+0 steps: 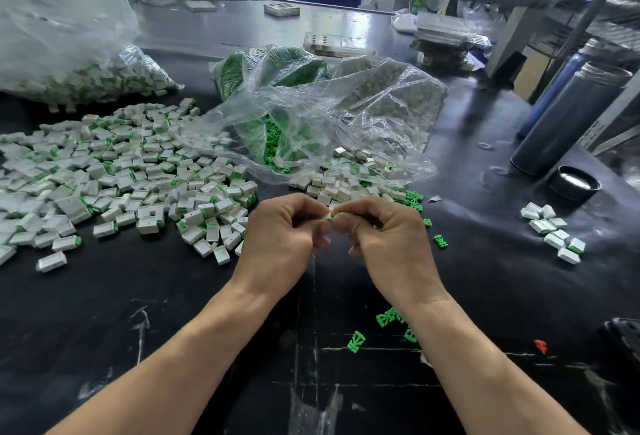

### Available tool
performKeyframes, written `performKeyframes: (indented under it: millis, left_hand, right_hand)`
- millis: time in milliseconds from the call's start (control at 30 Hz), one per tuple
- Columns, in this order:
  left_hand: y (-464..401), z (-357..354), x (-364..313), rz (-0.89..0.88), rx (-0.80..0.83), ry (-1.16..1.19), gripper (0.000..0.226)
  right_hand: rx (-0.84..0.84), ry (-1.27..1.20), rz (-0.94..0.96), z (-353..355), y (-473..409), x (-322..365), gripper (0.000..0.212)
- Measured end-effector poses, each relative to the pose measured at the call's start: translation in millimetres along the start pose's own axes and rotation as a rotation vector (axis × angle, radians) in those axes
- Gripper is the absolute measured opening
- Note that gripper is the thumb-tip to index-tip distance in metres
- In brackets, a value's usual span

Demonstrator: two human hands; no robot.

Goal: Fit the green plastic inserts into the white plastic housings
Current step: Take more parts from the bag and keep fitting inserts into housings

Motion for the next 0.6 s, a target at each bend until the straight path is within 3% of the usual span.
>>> performKeyframes:
  millis: [100,233,300,600]
  left_hand:
    - [-2,-4,1,0.013,0.015,0.07,0.022]
    - [0,-12,3,0.042,0.103,0.144,0.009]
    - [3,-16,2,0.063,0.166,0.21,0.003]
    - [9,-24,-3,0.116,0.231,0.319,0.01]
  right_hand:
    - [-0.028,-0.102,-0.046,4,-2,-1,0.015]
    - [0.113,-0.225,-0.286,-13,3,-17,0.069]
    - [0.198,-0.196,-0.318,-21,8,-20,0.083]
    - [0.151,-0.391,-0.444,-27,16,-14,0.064]
Point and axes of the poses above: each hand's wrist, its own y-axis away from the middle knuckle, its own z-axis out of the back of the hand, x = y × z, the point moved 7 cm from there along -y, towards the middle knuckle, and after that the axes turned 4 degrees about -x, right-handed, at the moved point
